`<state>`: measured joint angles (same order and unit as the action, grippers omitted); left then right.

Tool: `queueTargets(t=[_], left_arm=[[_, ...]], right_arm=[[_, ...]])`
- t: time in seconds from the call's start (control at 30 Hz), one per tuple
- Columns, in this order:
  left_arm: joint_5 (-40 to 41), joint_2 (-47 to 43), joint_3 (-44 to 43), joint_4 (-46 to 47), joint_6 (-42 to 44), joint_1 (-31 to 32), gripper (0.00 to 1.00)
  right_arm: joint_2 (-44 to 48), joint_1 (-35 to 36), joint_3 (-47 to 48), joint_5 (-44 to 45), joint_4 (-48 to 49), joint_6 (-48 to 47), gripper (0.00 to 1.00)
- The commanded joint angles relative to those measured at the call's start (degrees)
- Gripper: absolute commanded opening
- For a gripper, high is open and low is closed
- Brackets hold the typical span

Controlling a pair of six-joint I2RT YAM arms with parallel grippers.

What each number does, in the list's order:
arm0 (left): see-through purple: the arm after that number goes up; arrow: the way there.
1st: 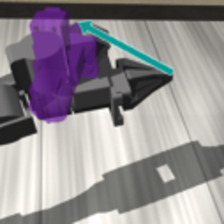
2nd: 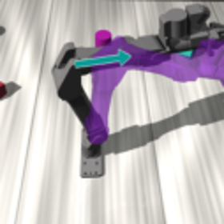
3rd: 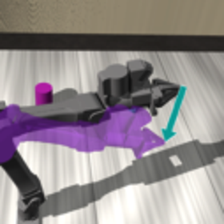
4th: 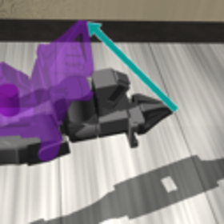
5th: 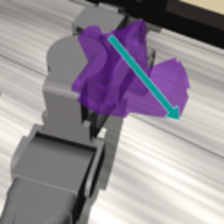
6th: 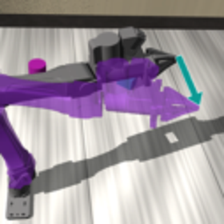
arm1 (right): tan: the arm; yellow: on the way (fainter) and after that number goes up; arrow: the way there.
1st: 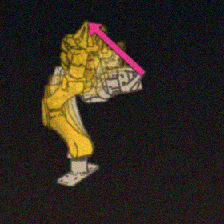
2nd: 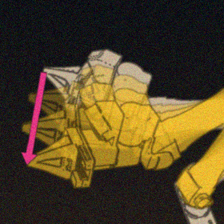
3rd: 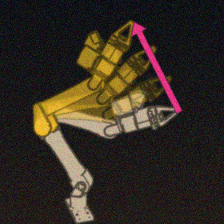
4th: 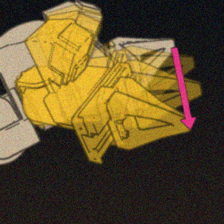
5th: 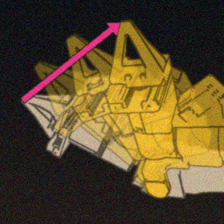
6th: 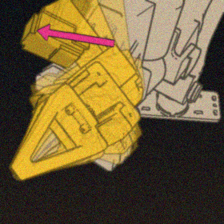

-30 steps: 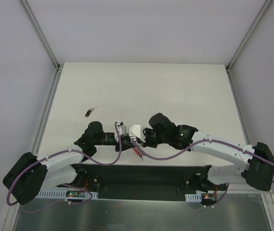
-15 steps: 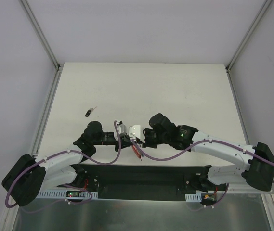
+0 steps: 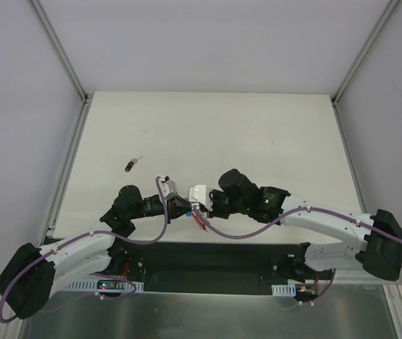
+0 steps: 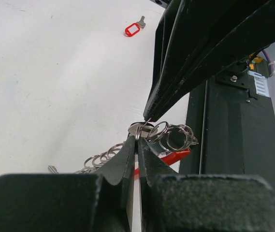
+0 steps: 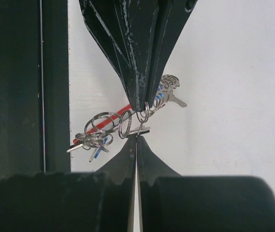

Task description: Put the keys on the keyring

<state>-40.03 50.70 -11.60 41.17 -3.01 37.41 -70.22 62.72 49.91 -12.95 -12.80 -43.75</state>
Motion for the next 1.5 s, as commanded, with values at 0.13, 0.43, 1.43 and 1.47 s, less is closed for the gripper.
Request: queueTargets(t=[0.13, 0.43, 1.43, 1.47], left_arm=[[6.3, -2.0, 2.7, 12.3, -7.1, -0.7, 0.00], [6.9, -2.1, 6.1, 13.9, -7.0, -0.7, 0.20], [-9.2, 10.6, -6.2, -0.9, 7.8, -0.8, 0.33], [-9.5, 10.7, -6.3, -0.9, 8.6, -0.8, 0.33]], right_arm=[[-2.5, 1.6, -0.2, -1.2, 1.8, 2.2, 0.01], [-1.3, 1.5, 0.7, 4.9, 3.8, 0.9, 0.01], [0.1, 2.1, 3.6, 4.1, -1.0, -2.2, 0.01], [0.1, 2.2, 3.6, 4.1, -1.1, -2.2, 0.01]])
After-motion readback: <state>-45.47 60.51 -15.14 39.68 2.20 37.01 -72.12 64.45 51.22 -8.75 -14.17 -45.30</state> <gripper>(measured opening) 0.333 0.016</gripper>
